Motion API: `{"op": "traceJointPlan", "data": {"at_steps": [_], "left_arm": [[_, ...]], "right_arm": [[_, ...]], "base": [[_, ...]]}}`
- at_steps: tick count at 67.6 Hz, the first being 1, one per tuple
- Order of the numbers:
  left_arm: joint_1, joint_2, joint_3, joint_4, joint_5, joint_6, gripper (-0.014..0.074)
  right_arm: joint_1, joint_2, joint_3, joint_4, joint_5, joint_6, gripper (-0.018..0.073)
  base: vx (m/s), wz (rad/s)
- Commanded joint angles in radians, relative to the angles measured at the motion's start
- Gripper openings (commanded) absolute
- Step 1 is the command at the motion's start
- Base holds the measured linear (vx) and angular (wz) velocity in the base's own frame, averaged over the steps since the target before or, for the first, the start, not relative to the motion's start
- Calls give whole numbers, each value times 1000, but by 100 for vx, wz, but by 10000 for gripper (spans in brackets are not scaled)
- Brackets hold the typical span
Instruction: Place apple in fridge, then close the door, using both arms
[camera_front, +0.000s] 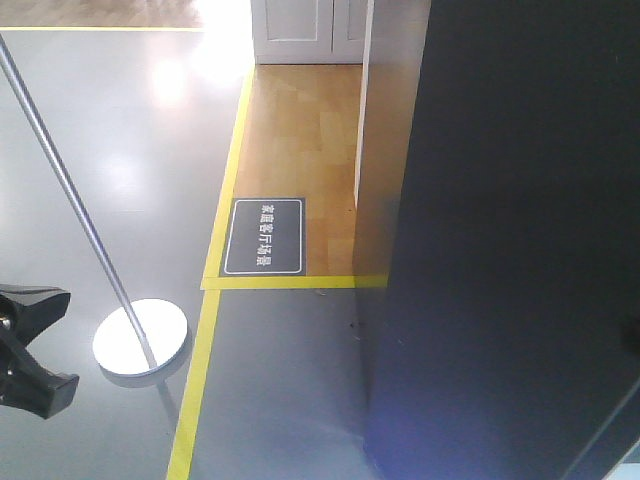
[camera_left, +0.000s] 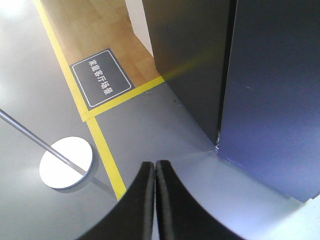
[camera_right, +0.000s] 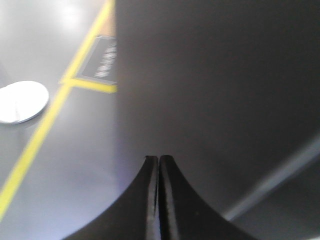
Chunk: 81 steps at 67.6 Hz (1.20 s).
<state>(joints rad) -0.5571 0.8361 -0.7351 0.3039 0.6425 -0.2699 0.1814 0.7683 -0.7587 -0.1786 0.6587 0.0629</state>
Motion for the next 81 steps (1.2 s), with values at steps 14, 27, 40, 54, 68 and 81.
{"op": "traceJointPlan", "data": {"at_steps": [14,27,40,54,68,81], "left_arm": [[-3,-6,-28,15,-61,-11,-6],[-3,-6,-28,15,-61,-11,-6],[-3,-6,-28,15,-61,-11,-6],[-3,-6,-28,15,-61,-11,-6],[-3,-6,-28,15,-61,-11,-6],[-3,-6,-28,15,-61,-11,-6]], "right_arm": [[-20,143,-62,-293,-195,233,-6],[-107,253,-98,-300,-271,241,-3],[-228,349,-161,-246,-352,248,-3],[-301,458,-217,-223,-473,249,-3],[-344,593,-298,-192,-584,249,-3],[-360,734,-414,-192,-659,269,-3]], "base": [[0,0],[0,0],[0,0],[0,0],[0,0],[0,0]]}}
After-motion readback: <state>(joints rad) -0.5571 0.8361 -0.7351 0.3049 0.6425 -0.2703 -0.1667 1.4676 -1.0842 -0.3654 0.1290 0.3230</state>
